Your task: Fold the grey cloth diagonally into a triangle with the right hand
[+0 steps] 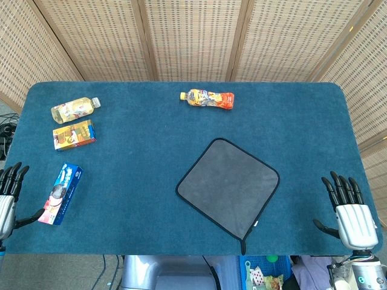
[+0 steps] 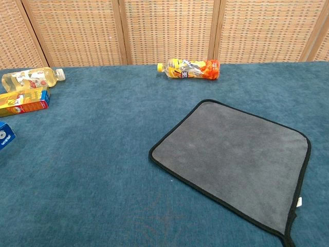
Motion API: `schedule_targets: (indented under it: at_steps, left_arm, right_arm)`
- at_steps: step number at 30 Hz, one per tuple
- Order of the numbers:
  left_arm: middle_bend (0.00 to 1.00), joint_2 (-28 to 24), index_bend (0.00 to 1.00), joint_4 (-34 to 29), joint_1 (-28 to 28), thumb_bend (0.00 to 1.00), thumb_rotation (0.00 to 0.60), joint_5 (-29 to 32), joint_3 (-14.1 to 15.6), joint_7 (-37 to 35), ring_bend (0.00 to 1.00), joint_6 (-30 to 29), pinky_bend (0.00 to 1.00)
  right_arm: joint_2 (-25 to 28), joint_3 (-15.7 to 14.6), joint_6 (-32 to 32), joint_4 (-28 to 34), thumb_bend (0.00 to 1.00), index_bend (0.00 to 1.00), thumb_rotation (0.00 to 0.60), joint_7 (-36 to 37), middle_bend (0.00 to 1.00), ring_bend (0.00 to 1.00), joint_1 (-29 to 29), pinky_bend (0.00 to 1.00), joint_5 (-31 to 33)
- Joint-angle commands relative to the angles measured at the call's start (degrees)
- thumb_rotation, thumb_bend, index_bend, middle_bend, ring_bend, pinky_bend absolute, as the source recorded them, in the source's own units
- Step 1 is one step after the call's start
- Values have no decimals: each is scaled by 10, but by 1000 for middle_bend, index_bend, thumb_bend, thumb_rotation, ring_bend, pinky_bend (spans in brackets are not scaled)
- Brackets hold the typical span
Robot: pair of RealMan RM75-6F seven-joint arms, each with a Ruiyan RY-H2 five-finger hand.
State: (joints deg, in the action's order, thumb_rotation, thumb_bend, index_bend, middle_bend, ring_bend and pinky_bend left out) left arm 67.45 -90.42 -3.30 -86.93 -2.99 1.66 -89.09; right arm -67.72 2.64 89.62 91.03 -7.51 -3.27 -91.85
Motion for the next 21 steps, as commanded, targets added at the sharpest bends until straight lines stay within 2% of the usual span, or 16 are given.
schedule_targets:
  at_steps: [1, 21]
  left_arm:
    - [0, 0, 0, 0, 0, 146, 600, 0, 0, 0, 0, 0, 0]
    - [0, -1, 0, 1, -1, 146, 600, 1, -2, -6, 0, 1, 0]
  right_arm:
    - [0, 0, 0, 0, 107, 13, 600, 0, 0, 0, 0, 0, 0]
    - [1, -3, -3, 8, 108, 13, 600, -9, 0, 0, 0, 0, -3]
